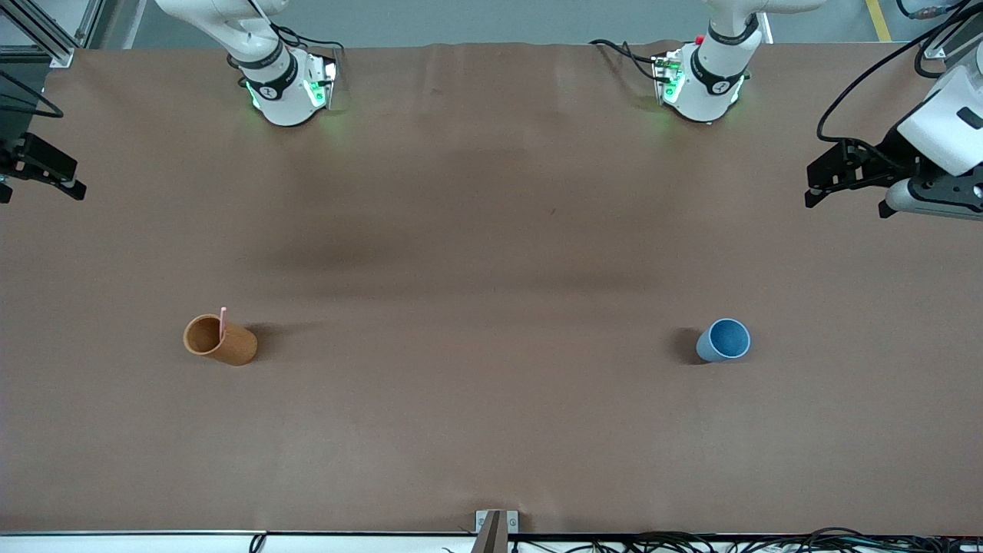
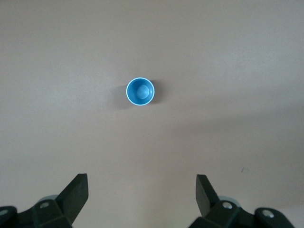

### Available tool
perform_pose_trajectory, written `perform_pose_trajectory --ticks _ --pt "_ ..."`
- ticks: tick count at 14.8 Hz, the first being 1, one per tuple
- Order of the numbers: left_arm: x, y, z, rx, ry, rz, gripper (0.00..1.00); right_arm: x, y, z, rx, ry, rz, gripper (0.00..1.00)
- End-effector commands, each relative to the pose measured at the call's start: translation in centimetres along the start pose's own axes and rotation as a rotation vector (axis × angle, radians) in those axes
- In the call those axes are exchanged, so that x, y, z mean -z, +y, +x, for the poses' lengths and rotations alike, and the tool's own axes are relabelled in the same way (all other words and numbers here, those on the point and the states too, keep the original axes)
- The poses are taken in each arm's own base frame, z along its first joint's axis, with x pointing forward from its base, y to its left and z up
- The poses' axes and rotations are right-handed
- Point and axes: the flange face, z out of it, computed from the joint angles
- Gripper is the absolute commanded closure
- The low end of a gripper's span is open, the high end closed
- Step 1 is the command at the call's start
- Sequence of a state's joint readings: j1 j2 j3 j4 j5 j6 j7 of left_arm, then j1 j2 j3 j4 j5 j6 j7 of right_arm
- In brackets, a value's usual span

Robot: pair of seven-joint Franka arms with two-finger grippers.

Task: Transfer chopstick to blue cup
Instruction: 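Reach the left gripper to the blue cup while the right gripper reaches the orange cup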

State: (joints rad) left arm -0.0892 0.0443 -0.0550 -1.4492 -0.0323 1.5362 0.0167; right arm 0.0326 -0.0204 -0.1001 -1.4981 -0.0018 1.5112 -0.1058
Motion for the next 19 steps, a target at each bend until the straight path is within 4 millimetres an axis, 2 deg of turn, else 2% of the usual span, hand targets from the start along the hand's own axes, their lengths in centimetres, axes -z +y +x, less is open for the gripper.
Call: perform_pose_trajectory --ticks 1,6,7,9,11,13,14,16,19 --pt "0.5 -0.2 0.0 -0.005 -0.004 0.009 0.0 0.6 -0.1 -0.7 0.006 0.009 0.0 0.0" --pt "-0.3 -0.3 0.4 0.008 -0.018 0.003 0.0 0.7 0.1 -0.6 0.003 0.011 -0.001 0.0" --pt "-1.6 -0.5 1.1 0.022 -0.039 -0.001 0.0 0.9 0.1 -0.7 0.001 0.012 -0.004 0.0" --pt "-3.9 -2.7 3.0 0.047 -0.019 -0.016 0.0 1.0 0.1 -0.7 -0.002 0.003 0.0 0.0" --pt "-8.2 -4.3 5.4 0.068 -0.021 -0.015 0.0 0.7 0.5 -0.8 -0.003 -0.004 0.0 0.0" --pt "-15.0 -4.9 8.0 0.078 -0.056 -0.015 0.0 0.4 0.0 -0.5 0.008 0.003 -0.002 0.0" --pt "-17.7 -5.0 8.4 0.081 -0.056 -0.014 0.0 -0.2 -0.4 0.1 0.015 0.003 -0.004 0.0" --pt "-22.4 -5.3 8.4 0.086 -0.032 -0.01 0.0 -1.9 -2.4 1.3 0.049 0.034 -0.019 0.02" --pt "-29.1 -5.3 8.9 0.091 -0.011 -0.007 0.0 -5.9 -4.3 2.5 0.028 0.07 -0.019 0.05"
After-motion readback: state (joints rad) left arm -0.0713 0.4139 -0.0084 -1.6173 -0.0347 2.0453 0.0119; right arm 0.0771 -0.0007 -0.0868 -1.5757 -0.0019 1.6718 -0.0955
